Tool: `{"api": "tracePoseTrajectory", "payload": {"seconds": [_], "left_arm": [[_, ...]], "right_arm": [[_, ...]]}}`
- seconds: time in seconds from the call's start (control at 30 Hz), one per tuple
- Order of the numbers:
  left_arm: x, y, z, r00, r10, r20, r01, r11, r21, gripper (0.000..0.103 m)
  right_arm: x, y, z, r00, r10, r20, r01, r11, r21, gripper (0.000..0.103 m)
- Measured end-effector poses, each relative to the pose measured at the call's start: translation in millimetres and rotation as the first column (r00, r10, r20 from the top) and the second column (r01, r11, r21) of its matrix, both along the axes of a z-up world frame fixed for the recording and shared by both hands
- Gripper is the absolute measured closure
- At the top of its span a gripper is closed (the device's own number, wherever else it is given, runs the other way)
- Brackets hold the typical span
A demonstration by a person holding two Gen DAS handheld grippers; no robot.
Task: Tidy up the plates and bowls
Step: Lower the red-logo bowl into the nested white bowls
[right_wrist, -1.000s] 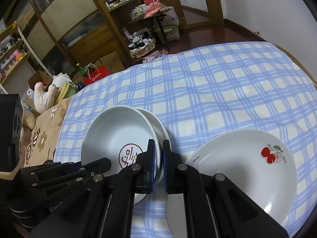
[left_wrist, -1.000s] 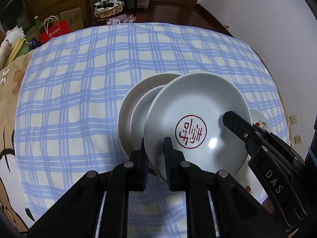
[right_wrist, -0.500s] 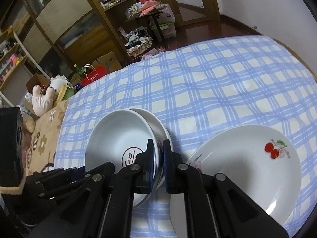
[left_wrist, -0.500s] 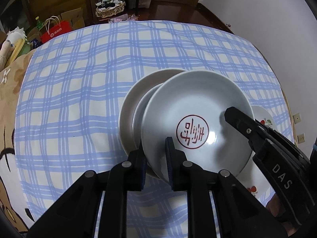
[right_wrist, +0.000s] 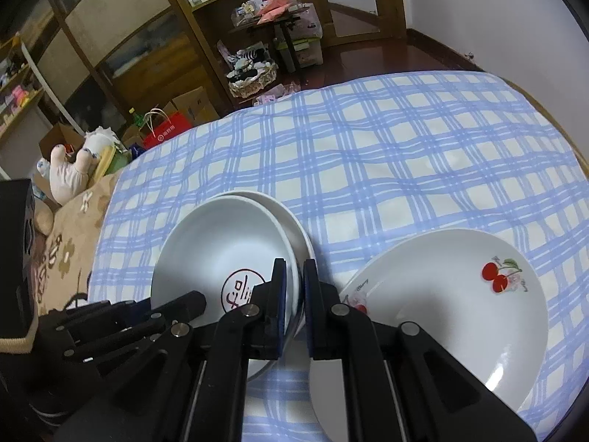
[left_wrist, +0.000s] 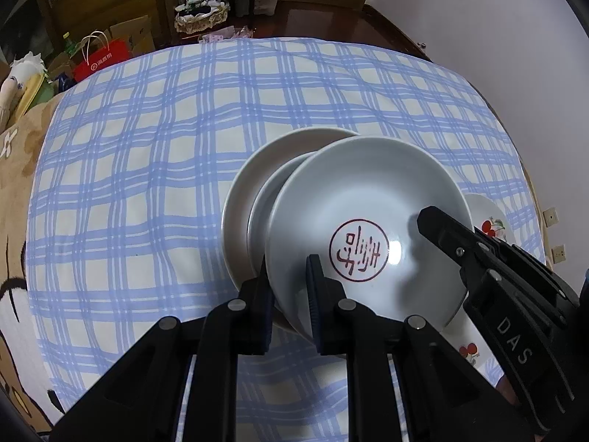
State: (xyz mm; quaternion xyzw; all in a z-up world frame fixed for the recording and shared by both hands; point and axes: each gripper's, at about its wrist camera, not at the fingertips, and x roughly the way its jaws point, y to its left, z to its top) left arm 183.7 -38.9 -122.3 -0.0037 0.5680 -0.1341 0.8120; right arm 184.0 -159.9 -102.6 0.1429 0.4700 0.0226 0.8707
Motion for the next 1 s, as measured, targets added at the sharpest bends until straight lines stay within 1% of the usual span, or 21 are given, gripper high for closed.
{"api": "tracePoseTrajectory", "payload": {"seconds": [0.27,0.43,0.53,0.6,0.67,0.7,0.8,1.0], "left_arm": [[0.4,-1.8,-1.2,1.0,0.003,-0.007,-0.003,1.0,-0.006,0.087],[1.0,-0.1,1.5,1.0,0.006,0.007,-0.006,1.0,-0.002,0.087],[0.8,2.9,6.0,1.0,0.019,0.016,-0.019,1.0,-0.014,0.087],[1.0,3.8,8.9,0.999,0.022,0.034,-0.022,1.0,0.0,0.087],[1.2,4.4,10.1,0.998,0.03,0.055,-0.033,0.999,0.04,0.087],[1.8,5.6,9.1,0.998,0.033,0.054,-0.035,0.998,0.047,0.087],[3.8,6.8,5.0,0.999,0.042,0.031,-0.043,0.998,0.037,0.087],[1.5,7.9,8.5,0.999,0.017,0.034,-0.019,0.998,0.053,0.086]], "right_arm": [[-0.1,2.4,-0.6,1.0,0.011,-0.004,-0.011,1.0,-0.019,0.093],[1.2,2.7,-0.6,1.0,0.012,-0.004,-0.012,1.0,-0.02,0.093],[2.0,2.2,-1.2,1.0,0.012,-0.005,-0.012,1.0,-0.023,0.093],[1.9,2.2,-0.9,1.0,0.015,-0.003,-0.015,1.0,-0.022,0.093],[1.9,2.5,-0.7,1.0,0.013,-0.004,-0.013,1.0,-0.024,0.093],[1.9,2.2,-0.7,1.0,0.012,-0.004,-0.013,1.0,-0.027,0.093],[3.9,2.1,0.0,1.0,0.01,-0.003,-0.01,0.999,-0.031,0.093],[3.0,-1.5,7.2,1.0,0.004,0.005,-0.004,0.999,-0.039,0.093]]}}
